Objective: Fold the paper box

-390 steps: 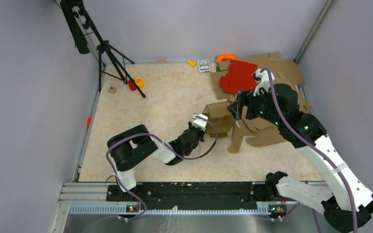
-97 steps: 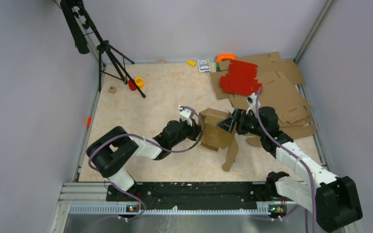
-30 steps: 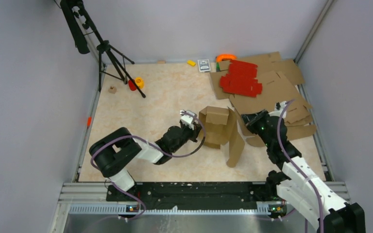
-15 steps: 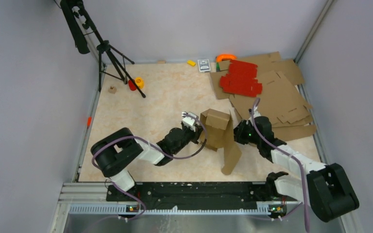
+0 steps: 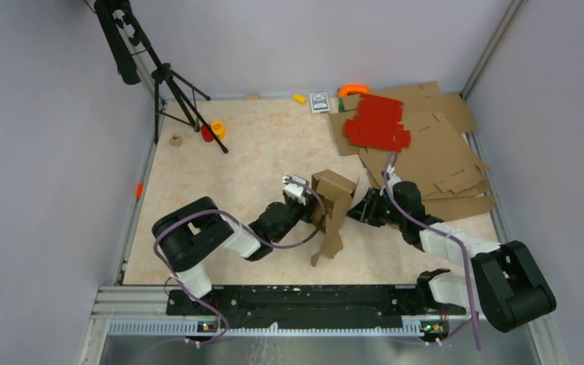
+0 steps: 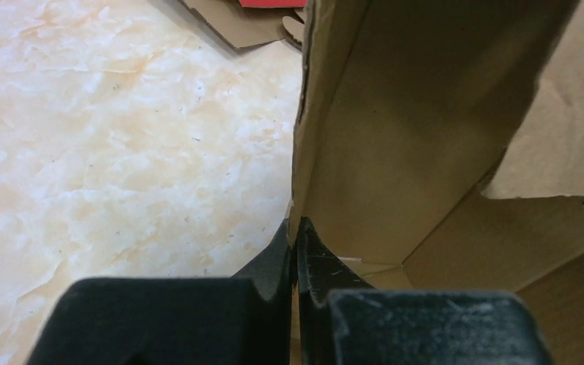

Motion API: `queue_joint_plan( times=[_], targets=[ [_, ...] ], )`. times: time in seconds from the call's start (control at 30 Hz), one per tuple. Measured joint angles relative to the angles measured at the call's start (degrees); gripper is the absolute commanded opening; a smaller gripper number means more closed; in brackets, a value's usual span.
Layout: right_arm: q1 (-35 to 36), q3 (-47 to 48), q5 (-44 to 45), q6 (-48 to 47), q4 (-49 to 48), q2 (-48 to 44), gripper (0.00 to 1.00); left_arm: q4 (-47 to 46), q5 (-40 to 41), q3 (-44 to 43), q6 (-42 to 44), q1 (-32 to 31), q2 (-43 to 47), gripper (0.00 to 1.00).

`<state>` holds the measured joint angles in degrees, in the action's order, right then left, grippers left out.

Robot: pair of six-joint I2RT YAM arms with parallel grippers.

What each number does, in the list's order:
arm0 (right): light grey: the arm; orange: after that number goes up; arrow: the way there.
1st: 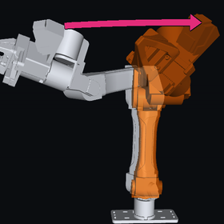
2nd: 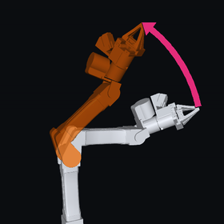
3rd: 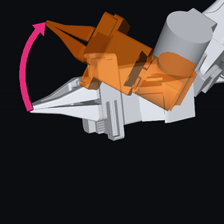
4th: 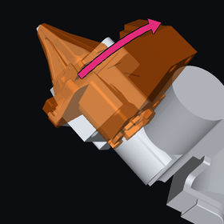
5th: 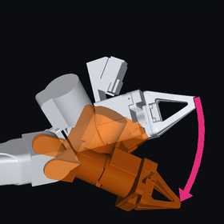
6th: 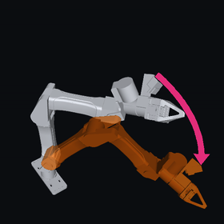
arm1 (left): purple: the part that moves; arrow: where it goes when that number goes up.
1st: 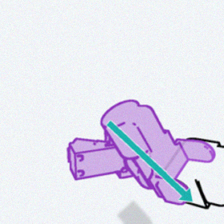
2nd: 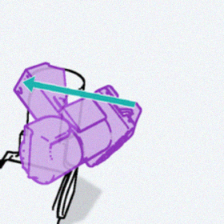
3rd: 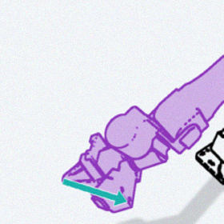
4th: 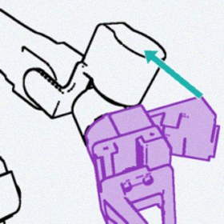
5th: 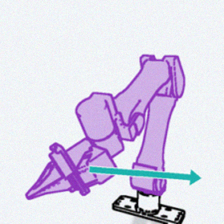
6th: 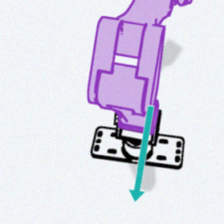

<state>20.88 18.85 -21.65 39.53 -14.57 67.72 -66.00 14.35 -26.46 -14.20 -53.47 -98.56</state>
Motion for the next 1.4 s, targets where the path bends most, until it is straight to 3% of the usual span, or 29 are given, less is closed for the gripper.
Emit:
queue_joint_plan(
  times=[0.4,0.8,1.07,1.4],
  targets=[
    [0.00,5.01,-1.18,-2.67,-1.73,8.31,0.26,-7.10,3.74,0.00,0.39,-0.15,-3.72,0.00],
    [-0.13,18.93,-2.49,0.63,-8.70,25.97,0.24,-14.78,18.60,1.79,-4.48,0.17,-8.48,0.00],
    [-0.28,28.55,-2.56,0.46,-10.34,32.11,0.23,-14.10,25.90,0.92,-6.84,-1.38,-8.59,0.00],
    [-0.26,27.58,-0.61,-1.64,-12.00,32.76,0.24,-7.85,38.38,-6.12,-0.02,-7.72,-9.16,0.00]
  ],
)
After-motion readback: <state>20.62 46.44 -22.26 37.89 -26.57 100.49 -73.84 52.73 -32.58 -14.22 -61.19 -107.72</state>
